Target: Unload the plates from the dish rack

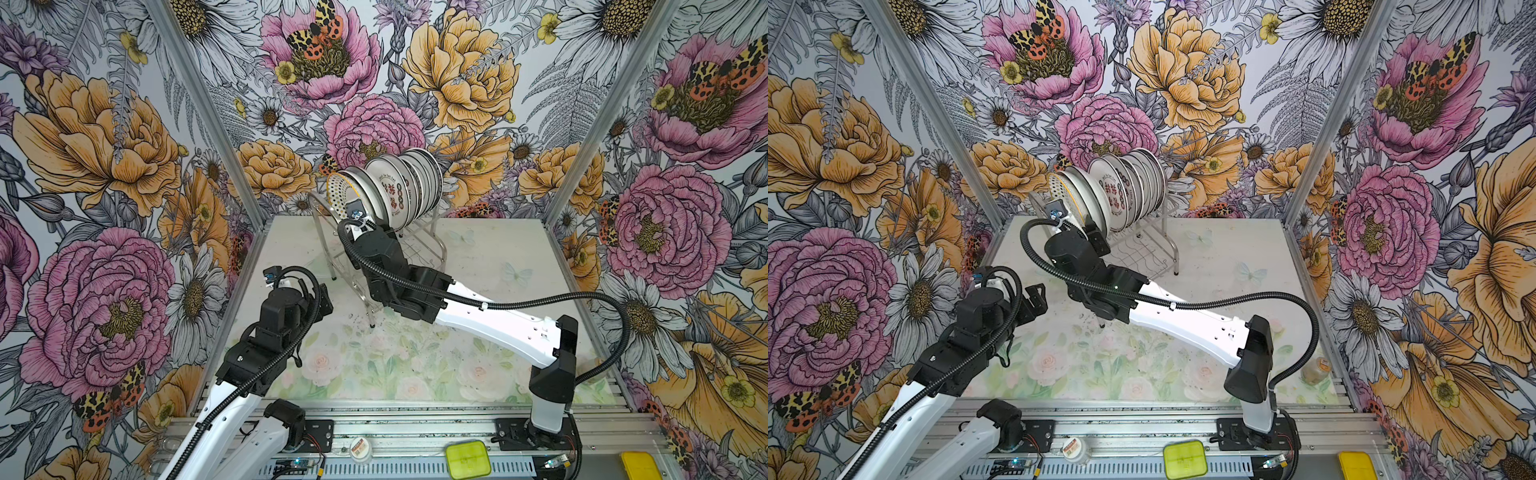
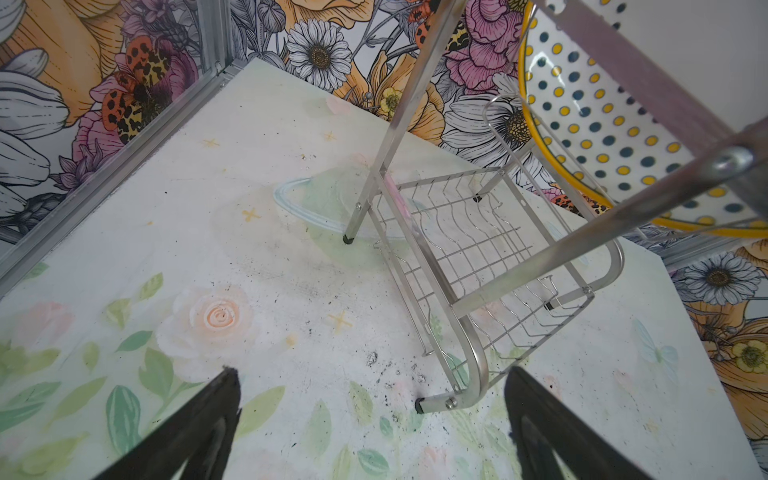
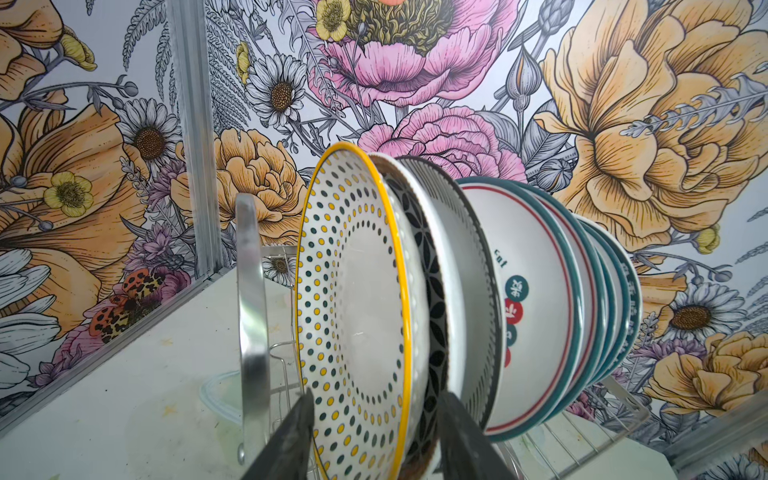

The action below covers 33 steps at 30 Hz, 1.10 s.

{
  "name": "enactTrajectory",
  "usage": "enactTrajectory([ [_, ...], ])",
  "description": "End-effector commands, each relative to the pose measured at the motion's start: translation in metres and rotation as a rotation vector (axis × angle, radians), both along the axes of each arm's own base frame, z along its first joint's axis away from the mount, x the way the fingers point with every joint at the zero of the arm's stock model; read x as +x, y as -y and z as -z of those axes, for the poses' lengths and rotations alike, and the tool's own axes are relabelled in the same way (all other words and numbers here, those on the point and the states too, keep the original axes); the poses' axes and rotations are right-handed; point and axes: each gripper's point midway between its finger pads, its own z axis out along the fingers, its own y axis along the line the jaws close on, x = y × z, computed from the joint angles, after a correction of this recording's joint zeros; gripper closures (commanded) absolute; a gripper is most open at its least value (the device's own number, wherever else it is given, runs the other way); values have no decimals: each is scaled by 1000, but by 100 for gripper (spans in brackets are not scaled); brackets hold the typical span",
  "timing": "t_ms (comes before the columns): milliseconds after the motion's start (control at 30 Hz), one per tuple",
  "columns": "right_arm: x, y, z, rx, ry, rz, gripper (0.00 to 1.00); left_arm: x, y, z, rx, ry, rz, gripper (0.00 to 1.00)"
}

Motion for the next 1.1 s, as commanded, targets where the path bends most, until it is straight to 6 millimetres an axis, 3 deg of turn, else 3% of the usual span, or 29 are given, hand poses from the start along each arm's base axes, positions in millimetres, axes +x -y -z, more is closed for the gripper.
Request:
enactTrajectory([
  [0, 9, 8, -4, 47, 4, 45, 52, -1, 1, -3, -24, 1, 8, 1],
  [300, 17, 8, 13, 33, -18, 54, 59, -1, 3, 1, -46, -11, 14, 1],
  [1067, 31, -8, 44, 15, -47, 56, 65, -1, 2, 1, -40, -12, 15, 1],
])
